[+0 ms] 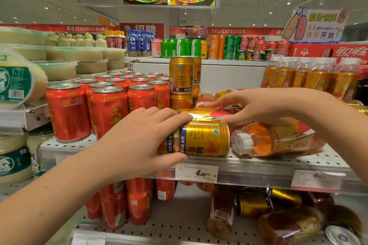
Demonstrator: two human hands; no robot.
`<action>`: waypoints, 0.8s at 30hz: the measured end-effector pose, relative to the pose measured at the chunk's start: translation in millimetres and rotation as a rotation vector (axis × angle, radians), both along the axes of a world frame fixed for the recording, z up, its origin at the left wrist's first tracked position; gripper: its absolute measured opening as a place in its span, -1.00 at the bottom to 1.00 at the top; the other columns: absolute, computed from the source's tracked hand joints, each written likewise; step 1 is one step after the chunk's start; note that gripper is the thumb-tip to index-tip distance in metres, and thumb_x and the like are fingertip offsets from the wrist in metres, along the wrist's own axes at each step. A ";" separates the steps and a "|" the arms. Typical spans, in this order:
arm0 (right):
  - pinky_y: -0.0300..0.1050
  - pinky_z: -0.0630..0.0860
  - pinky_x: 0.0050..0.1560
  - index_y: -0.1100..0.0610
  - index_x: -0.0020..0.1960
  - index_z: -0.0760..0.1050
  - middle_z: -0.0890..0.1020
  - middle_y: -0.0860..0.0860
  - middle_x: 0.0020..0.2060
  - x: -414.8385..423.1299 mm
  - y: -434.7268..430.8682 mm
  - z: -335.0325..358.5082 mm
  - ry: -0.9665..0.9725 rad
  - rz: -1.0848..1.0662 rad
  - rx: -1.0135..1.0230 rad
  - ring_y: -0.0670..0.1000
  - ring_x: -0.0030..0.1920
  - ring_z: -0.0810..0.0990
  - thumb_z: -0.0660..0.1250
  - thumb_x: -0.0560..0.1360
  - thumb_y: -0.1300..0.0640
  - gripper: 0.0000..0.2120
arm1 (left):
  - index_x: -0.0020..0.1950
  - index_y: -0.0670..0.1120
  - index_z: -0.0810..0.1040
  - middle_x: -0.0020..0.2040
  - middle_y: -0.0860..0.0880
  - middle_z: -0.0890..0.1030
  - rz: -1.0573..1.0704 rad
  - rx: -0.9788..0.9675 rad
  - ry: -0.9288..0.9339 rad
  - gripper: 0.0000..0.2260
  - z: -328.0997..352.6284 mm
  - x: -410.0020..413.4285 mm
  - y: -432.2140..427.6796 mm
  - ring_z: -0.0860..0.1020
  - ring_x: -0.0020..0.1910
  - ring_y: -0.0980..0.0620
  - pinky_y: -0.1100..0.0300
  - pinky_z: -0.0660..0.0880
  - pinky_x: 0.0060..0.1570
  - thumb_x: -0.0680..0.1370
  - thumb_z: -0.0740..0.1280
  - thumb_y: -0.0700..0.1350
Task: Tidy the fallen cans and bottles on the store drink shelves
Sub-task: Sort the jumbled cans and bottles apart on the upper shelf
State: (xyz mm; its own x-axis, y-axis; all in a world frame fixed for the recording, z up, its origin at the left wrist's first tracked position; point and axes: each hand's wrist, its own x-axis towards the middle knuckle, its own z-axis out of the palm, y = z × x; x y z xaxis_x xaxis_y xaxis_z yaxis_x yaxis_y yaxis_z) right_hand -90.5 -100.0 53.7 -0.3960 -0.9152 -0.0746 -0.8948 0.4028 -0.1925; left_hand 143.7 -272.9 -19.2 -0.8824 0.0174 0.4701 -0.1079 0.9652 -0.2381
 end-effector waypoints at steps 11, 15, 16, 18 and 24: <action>-0.14 0.42 0.25 -0.17 0.56 0.13 0.44 -0.08 0.43 -2.6 -17.9 -1.3 0.134 0.035 0.095 -0.04 0.28 0.45 0.49 0.46 -0.16 -0.19 | 0.58 0.16 0.26 0.39 0.14 0.49 0.016 0.026 -0.005 -0.31 1.4 -1.2 0.5 0.51 0.21 0.06 0.02 0.48 0.16 0.53 0.12 0.46; -0.17 0.47 0.21 -0.26 0.48 0.25 0.51 -0.13 0.30 -7.8 -10.9 -5.9 0.123 0.090 -0.029 -0.08 0.20 0.51 0.49 0.44 -0.19 -0.31 | 0.58 0.16 0.26 0.39 0.16 0.49 0.018 0.031 -0.004 -0.32 1.5 -2.1 1.0 0.50 0.21 0.09 0.05 0.48 0.17 0.53 0.13 0.47; -0.15 0.51 0.19 -0.27 0.45 0.27 0.52 -0.13 0.26 -8.6 -9.3 -6.9 0.110 0.096 -0.047 -0.10 0.17 0.53 0.49 0.44 -0.19 -0.34 | 0.58 0.16 0.26 0.39 0.17 0.49 0.019 0.032 -0.005 -0.32 1.5 -2.0 1.1 0.50 0.21 0.09 0.05 0.47 0.17 0.53 0.13 0.46; -0.22 0.57 0.05 -0.29 0.40 0.30 0.54 -0.18 0.18 -10.1 -7.2 -9.8 0.072 0.112 -0.106 -0.16 0.08 0.57 0.49 0.46 -0.13 -0.41 | 0.58 0.17 0.25 0.39 0.18 0.49 0.025 0.032 -0.007 -0.32 1.8 -1.9 1.7 0.49 0.21 0.09 0.05 0.47 0.17 0.53 0.13 0.46; -0.37 0.57 -0.11 -0.21 0.43 0.34 0.53 -0.23 0.20 -12.6 1.4 -3.5 -0.068 0.158 -0.285 -0.27 0.02 0.59 0.45 0.51 -0.09 -0.45 | 0.58 0.17 0.24 0.37 0.19 0.49 0.044 0.030 -0.010 -0.32 2.8 -4.6 5.5 0.49 0.19 0.09 0.05 0.47 0.15 0.54 0.13 0.45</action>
